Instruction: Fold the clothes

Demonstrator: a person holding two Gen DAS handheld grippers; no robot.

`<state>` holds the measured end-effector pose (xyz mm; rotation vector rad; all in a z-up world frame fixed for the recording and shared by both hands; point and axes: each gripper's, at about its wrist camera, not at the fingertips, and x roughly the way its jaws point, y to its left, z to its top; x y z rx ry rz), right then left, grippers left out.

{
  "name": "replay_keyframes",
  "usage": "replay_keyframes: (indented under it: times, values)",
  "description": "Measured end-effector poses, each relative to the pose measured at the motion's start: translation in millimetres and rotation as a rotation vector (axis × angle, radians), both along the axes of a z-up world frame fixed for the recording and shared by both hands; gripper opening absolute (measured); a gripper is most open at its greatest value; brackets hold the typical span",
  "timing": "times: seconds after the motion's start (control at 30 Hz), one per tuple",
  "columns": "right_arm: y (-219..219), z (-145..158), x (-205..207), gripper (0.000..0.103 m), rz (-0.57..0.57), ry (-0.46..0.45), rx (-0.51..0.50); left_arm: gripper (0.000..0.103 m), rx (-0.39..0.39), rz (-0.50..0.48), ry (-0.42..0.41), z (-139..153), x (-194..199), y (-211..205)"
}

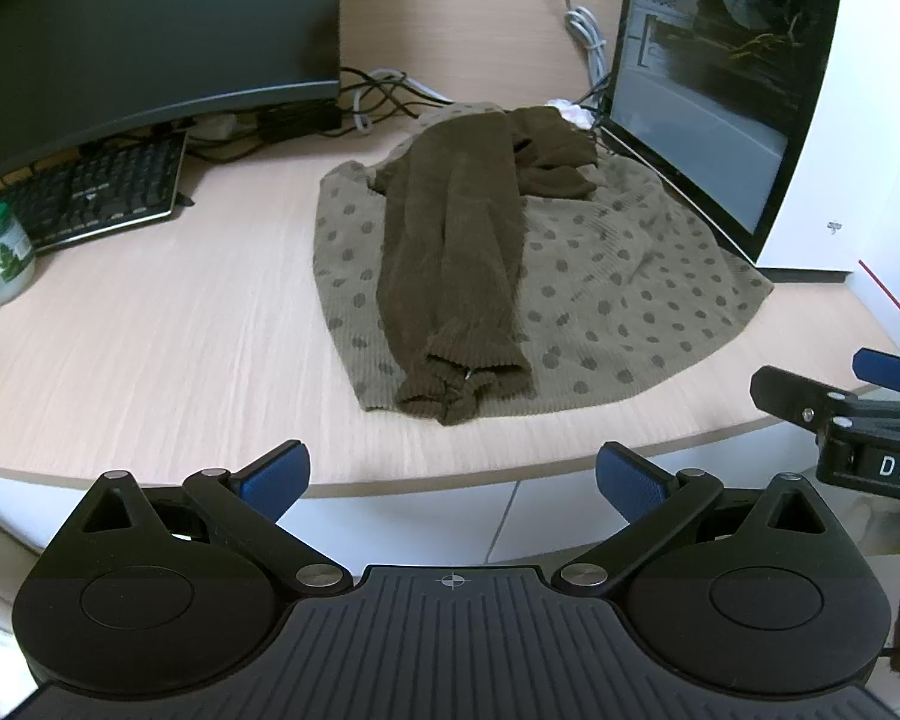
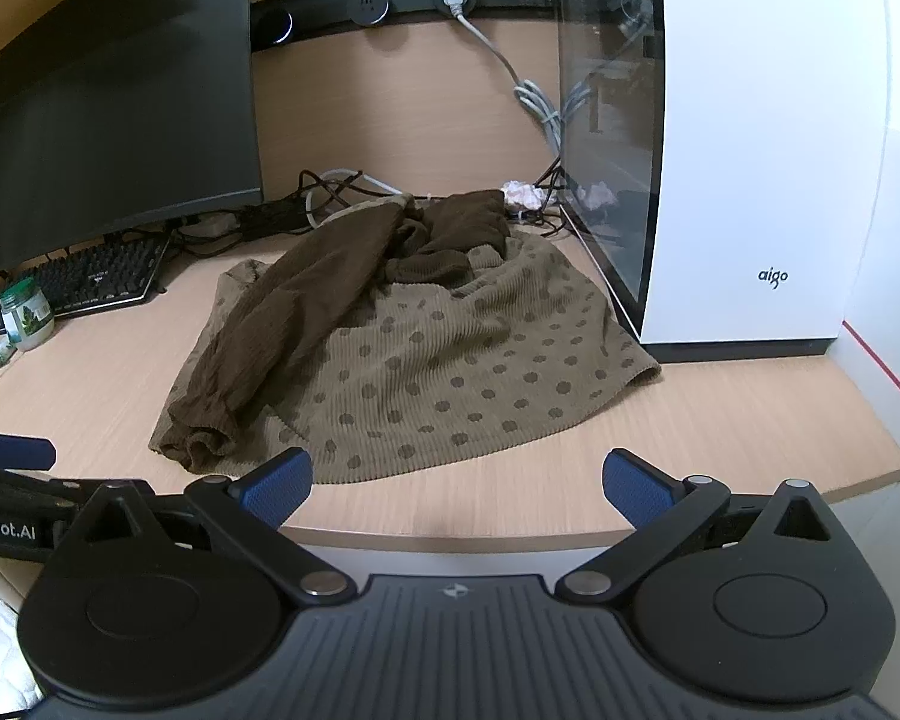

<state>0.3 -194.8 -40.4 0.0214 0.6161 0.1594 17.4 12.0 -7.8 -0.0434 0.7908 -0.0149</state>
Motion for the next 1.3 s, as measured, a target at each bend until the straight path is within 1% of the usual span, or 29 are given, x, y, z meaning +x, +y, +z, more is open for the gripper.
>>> replay_keyframes:
  times: [0.17, 0.43, 0.5, 0.57, 0.67, 0.77, 0.83, 0.87, 1.0, 1.07, 1.1, 1.13, 1.17, 1.2, 1.23, 1.3]
  values:
    - [2, -2, 4, 0.103, 0.003, 0.009, -0.002, 0.103, 0.002, 0.005, 0.01, -1, 5, 3]
    - [14, -6, 19, 0.103, 0.006, 0.053, 0.01, 0.103, 0.011, 0.007, 0.053, 0, 20, 22]
    - [18, -9, 25, 0.103, 0.003, 0.063, 0.02, 0.103, 0.006, -0.01, 0.061, 0, 25, 28]
    - [22, -10, 30, 0.103, -0.005, 0.074, 0.032, 0.103, -0.015, -0.045, 0.064, 0, 33, 37]
    - [26, -11, 45, 0.103, -0.049, 0.106, 0.049, 0.103, -0.051, -0.1, 0.076, 1, 46, 50]
    - [23, -4, 58, 0.103, -0.115, 0.153, 0.1, 0.103, -0.132, -0.187, 0.12, 6, 69, 59]
    - [19, 3, 67, 0.103, -0.158, 0.188, 0.143, 0.103, -0.196, -0.26, 0.108, 12, 84, 61]
    - [17, 6, 71, 0.103, -0.171, 0.193, 0.151, 0.103, -0.211, -0.286, 0.097, 14, 91, 59]
    - [12, 14, 92, 0.103, -0.201, 0.167, 0.119, 0.103, -0.197, -0.339, 0.04, 16, 124, 39]
    - [10, 14, 108, 0.103, -0.179, 0.148, 0.114, 0.103, -0.178, -0.344, 0.013, 15, 142, 28]
    - [8, 12, 117, 0.103, -0.154, 0.129, 0.114, 0.103, -0.151, -0.34, 0.007, 12, 150, 21]
    - [8, 10, 126, 0.103, -0.143, 0.119, 0.107, 0.103, -0.129, -0.322, 0.02, 10, 157, 16]
    - [7, 8, 137, 0.103, -0.147, 0.122, 0.106, 0.103, -0.125, -0.306, 0.044, 7, 165, 13]
    - [6, 5, 147, 0.103, -0.139, 0.127, 0.123, 0.103, -0.12, -0.289, 0.067, 4, 172, 9]
    - [5, 2, 157, 0.103, -0.105, 0.128, 0.152, 0.103, -0.098, -0.282, 0.084, 0, 178, 4]
    - [5, -5, 178, 0.103, -0.043, 0.124, 0.197, 0.103, 0.001, -0.281, 0.083, -8, 186, -7]
